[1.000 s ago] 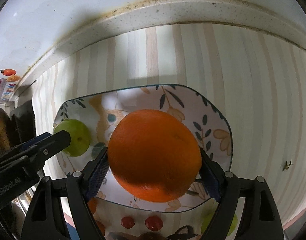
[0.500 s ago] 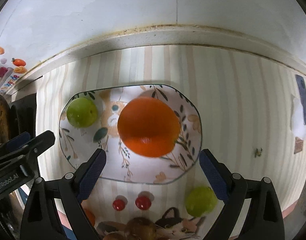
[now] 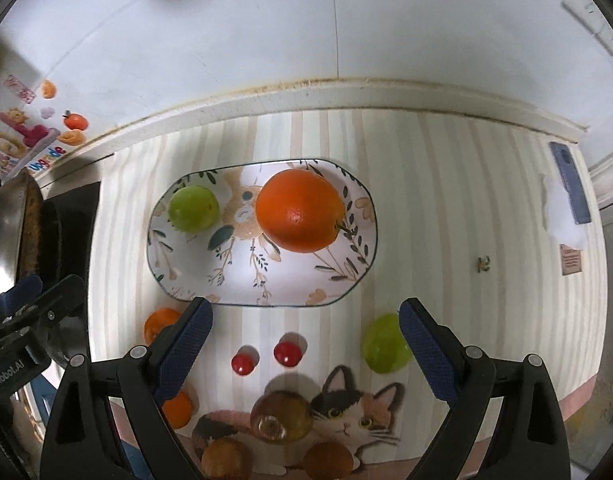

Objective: Organize fruits
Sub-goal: 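Grasp a red apple with the left gripper while the right gripper grasps a brown fruit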

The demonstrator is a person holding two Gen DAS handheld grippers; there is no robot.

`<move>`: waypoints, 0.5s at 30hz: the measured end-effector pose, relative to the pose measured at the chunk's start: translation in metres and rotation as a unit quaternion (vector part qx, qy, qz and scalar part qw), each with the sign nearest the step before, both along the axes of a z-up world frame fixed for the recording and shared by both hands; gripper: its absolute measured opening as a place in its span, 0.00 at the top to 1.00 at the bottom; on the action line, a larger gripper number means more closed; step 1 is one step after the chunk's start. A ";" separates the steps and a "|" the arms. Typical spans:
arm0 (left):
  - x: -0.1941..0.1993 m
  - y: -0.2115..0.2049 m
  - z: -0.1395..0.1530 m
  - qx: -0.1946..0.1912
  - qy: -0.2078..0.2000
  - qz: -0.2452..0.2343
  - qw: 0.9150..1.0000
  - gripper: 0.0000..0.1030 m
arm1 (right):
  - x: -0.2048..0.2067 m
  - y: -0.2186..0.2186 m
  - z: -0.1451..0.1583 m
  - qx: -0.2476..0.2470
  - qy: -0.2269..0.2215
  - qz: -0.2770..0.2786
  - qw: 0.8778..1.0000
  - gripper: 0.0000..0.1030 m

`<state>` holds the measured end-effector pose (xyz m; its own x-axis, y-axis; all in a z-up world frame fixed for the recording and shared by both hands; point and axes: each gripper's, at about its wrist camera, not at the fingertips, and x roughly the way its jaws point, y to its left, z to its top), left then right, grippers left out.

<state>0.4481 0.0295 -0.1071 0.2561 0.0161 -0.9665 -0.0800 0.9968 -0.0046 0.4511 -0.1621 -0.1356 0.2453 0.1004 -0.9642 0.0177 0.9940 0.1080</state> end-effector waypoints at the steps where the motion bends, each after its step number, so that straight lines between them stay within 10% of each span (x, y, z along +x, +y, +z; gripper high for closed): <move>1: -0.004 0.000 0.003 -0.003 -0.003 0.001 1.000 0.16 | -0.003 0.000 0.004 0.000 -0.004 -0.001 1.000 0.06; 15: -0.074 -0.011 0.003 -0.045 0.020 -0.028 0.998 0.16 | -0.078 -0.005 0.016 0.057 0.017 -0.002 0.998 0.06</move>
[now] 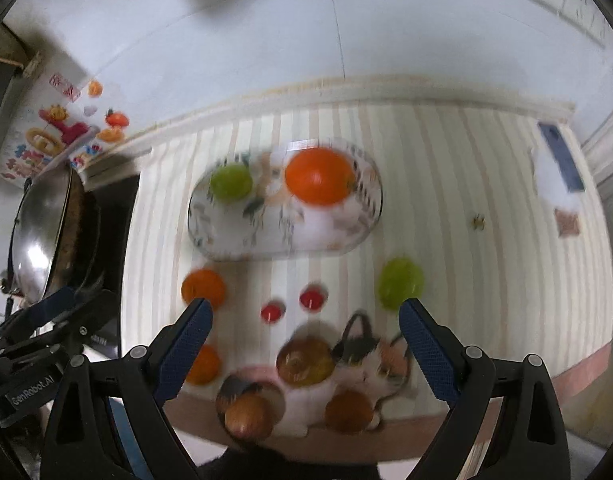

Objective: Organize fruits
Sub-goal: 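Grasp a red apple with the left gripper while the right gripper grasps a brown fruit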

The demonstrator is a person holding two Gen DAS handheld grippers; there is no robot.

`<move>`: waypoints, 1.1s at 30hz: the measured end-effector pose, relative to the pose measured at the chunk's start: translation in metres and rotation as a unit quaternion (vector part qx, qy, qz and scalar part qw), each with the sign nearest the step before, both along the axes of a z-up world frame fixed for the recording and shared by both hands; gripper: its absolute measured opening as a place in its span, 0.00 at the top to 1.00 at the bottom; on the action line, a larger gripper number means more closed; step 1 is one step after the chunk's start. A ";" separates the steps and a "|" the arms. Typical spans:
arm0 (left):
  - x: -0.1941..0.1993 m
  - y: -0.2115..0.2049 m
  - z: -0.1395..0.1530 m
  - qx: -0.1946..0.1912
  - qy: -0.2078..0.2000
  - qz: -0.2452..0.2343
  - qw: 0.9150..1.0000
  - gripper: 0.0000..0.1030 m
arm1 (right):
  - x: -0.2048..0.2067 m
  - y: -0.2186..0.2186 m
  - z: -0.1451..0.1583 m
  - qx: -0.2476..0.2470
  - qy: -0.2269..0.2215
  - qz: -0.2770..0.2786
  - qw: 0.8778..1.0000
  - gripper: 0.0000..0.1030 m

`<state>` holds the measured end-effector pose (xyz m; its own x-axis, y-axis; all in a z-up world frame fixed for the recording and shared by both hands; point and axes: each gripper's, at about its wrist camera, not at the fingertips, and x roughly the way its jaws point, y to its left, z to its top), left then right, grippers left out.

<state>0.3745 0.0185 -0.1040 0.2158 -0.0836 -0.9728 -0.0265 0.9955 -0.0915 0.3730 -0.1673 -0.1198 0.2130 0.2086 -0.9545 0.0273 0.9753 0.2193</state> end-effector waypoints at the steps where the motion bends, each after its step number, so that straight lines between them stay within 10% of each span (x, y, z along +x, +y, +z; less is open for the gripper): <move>1: -0.005 -0.003 -0.007 -0.003 0.012 -0.006 1.000 0.16 | -0.006 -0.002 -0.008 0.003 0.013 0.001 1.000 0.06; 12: -0.065 -0.056 -0.138 -0.025 0.201 -0.079 0.976 0.16 | -0.067 -0.033 -0.117 0.023 0.152 -0.027 0.988 0.07; 16: -0.066 -0.062 -0.173 -0.033 0.234 -0.059 0.970 0.39 | -0.076 -0.035 -0.130 0.030 0.163 -0.030 0.986 0.07; 33: -0.056 -0.065 -0.186 0.006 0.191 -0.026 0.981 0.41 | -0.079 -0.017 -0.177 0.041 0.190 -0.018 0.981 0.41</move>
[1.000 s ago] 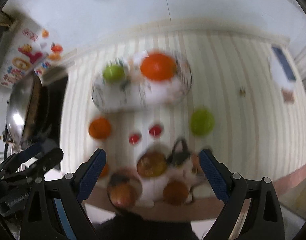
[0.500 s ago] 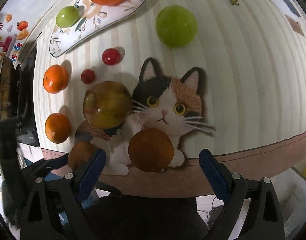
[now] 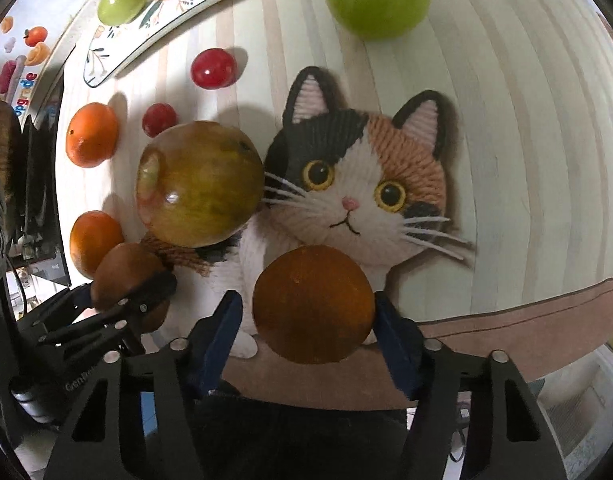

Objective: Organize fruits
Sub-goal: 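Lower both held fruits onto the floral plate and open both grippers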

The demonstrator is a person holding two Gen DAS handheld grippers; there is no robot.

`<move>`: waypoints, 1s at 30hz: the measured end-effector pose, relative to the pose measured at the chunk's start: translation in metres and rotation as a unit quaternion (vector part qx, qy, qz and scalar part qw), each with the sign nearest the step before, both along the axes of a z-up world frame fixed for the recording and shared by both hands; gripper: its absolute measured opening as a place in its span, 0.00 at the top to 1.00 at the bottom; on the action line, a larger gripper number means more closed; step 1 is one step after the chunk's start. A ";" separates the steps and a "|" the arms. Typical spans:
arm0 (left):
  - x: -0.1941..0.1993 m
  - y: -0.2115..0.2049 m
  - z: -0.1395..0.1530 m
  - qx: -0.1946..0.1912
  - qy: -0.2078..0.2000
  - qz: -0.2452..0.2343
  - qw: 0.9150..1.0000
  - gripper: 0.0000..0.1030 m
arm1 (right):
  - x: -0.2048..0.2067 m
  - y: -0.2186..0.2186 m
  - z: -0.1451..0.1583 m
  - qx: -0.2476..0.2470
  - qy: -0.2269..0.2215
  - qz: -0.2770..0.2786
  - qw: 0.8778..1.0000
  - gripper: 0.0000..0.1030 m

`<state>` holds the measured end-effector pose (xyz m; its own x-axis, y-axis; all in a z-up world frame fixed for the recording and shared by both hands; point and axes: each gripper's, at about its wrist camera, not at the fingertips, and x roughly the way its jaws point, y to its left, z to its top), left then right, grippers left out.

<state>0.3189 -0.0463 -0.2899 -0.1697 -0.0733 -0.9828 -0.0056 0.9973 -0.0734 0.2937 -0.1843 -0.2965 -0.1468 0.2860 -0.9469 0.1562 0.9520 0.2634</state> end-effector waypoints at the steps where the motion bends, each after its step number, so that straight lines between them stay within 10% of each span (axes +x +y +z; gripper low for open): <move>1: 0.000 -0.001 0.000 -0.001 -0.001 0.002 1.000 0.41 | 0.000 0.000 0.000 0.001 -0.003 -0.002 1.000 0.41; 10: -0.002 -0.018 0.010 -0.006 -0.020 -0.009 1.000 0.42 | 0.005 -0.005 0.011 -0.001 -0.027 0.013 1.000 0.43; 19: 0.022 -0.017 0.082 -0.064 -0.071 0.002 0.995 0.42 | 0.021 -0.030 0.062 0.036 -0.062 -0.014 0.997 0.43; 30: 0.147 0.030 0.129 -0.065 -0.129 0.033 0.989 0.41 | 0.127 -0.030 0.111 0.043 -0.151 -0.038 0.987 0.43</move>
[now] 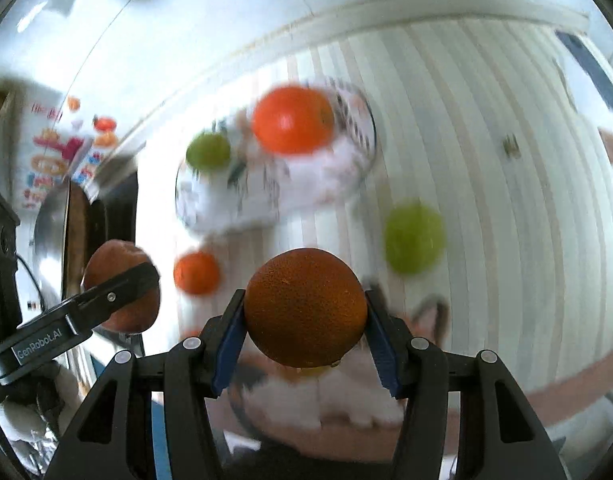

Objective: Organize fruits
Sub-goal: 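Lower both held fruits onto the floral plate and open both grippers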

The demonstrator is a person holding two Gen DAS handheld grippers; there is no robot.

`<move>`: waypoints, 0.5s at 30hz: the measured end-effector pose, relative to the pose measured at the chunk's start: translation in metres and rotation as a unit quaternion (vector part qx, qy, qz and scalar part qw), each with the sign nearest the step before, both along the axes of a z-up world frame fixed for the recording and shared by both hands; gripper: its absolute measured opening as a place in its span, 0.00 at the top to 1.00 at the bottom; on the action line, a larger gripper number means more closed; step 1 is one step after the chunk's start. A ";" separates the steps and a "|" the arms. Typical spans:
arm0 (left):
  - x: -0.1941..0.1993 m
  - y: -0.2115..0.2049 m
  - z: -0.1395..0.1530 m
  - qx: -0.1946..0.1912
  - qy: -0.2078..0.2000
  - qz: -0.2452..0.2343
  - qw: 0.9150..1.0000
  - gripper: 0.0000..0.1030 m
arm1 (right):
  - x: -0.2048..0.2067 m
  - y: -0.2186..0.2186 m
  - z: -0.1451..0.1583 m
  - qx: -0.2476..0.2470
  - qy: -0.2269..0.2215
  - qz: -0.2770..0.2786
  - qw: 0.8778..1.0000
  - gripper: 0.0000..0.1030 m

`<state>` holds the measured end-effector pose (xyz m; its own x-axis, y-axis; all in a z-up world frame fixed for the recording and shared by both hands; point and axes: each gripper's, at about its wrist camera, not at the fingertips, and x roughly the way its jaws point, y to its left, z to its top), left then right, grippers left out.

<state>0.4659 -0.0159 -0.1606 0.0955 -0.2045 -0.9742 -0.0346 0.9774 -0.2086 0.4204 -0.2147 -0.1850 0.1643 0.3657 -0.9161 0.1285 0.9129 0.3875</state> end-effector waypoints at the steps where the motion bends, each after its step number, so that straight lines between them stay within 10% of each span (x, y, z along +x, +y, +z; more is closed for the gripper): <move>1: 0.009 0.006 -0.004 0.007 0.004 0.004 1.000 0.41 | 0.017 0.002 -0.006 -0.007 -0.003 -0.001 1.000 0.43; 15: 0.059 0.038 -0.085 0.020 0.078 0.030 0.996 0.41 | 0.082 0.027 -0.072 -0.064 0.043 0.030 0.997 0.43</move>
<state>0.5254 0.0221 -0.2457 -0.0462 -0.1637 -0.9854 -0.1219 0.9800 -0.1571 0.5025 -0.1881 -0.2574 0.0641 0.2522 -0.9655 0.1006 0.9610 0.2577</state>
